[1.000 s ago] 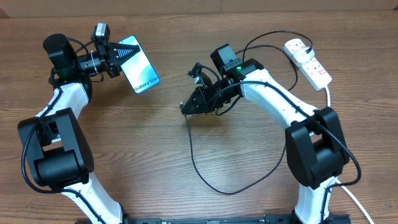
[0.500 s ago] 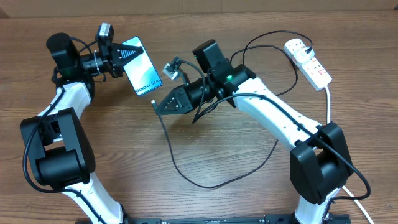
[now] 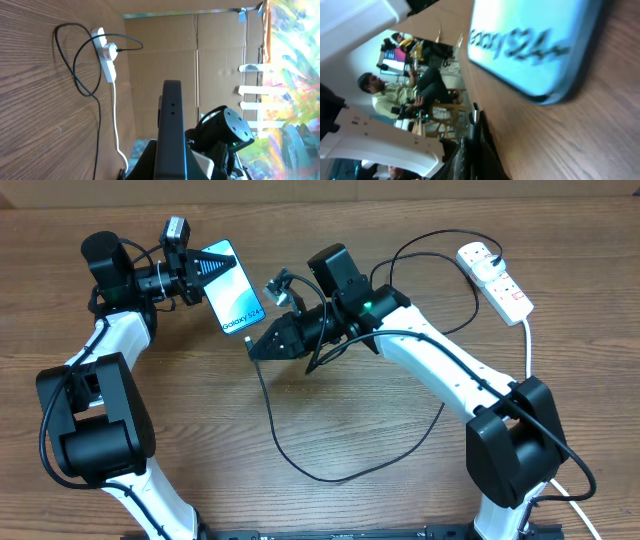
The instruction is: Plug charger to phone and switch on socket
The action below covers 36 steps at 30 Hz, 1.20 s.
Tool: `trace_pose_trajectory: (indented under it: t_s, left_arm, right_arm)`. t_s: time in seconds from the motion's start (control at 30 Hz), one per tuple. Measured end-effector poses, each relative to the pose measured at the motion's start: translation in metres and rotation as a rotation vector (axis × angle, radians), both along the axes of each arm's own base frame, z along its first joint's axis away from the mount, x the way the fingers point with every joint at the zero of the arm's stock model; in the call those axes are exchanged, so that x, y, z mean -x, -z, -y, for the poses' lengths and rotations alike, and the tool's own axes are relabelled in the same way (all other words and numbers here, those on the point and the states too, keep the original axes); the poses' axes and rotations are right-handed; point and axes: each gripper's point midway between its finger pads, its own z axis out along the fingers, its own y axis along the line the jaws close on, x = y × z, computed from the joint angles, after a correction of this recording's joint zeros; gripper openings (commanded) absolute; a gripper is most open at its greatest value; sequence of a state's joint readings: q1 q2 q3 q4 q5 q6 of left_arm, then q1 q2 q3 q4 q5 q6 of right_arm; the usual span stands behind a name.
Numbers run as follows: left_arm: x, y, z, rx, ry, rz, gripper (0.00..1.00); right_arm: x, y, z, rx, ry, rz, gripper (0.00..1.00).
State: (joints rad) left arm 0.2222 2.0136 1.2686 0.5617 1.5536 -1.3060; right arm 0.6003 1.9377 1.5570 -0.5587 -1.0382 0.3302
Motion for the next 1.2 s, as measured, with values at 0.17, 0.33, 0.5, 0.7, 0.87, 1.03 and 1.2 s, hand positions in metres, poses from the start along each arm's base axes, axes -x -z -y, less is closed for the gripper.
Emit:
trace_pose_trajectory:
  t_s: [0.17, 0.33, 0.5, 0.7, 0.87, 1.03, 1.2]
  left_arm:
    - [0.000, 0.000, 0.000, 0.000, 0.000, 0.000, 0.04]
    - [0.000, 0.000, 0.000, 0.000, 0.000, 0.000, 0.04]
    - [0.000, 0.000, 0.000, 0.000, 0.000, 0.000, 0.04]
    - [0.000, 0.000, 0.000, 0.000, 0.000, 0.000, 0.04]
    - [0.000, 0.000, 0.000, 0.000, 0.000, 0.000, 0.04]
    - [0.000, 0.000, 0.000, 0.000, 0.000, 0.000, 0.04]
    - [0.000, 0.000, 0.000, 0.000, 0.000, 0.000, 0.04]
  right_arm:
    - [-0.015, -0.001, 0.006, -0.002, 0.045, 0.014, 0.04]
    - [-0.019, -0.003, 0.006, -0.010, 0.054, 0.017, 0.04]
    - [-0.019, 0.000, 0.005, -0.007, 0.055, 0.008, 0.04]
    - [-0.021, 0.011, 0.002, -0.010, 0.047, -0.025, 0.04]
    - [-0.019, 0.008, -0.001, -0.042, 0.021, -0.033, 0.04]
    - [-0.013, 0.002, -0.001, -0.069, -0.009, -0.051, 0.04]
    - [-0.010, 0.000, -0.001, -0.082, -0.023, -0.061, 0.04]
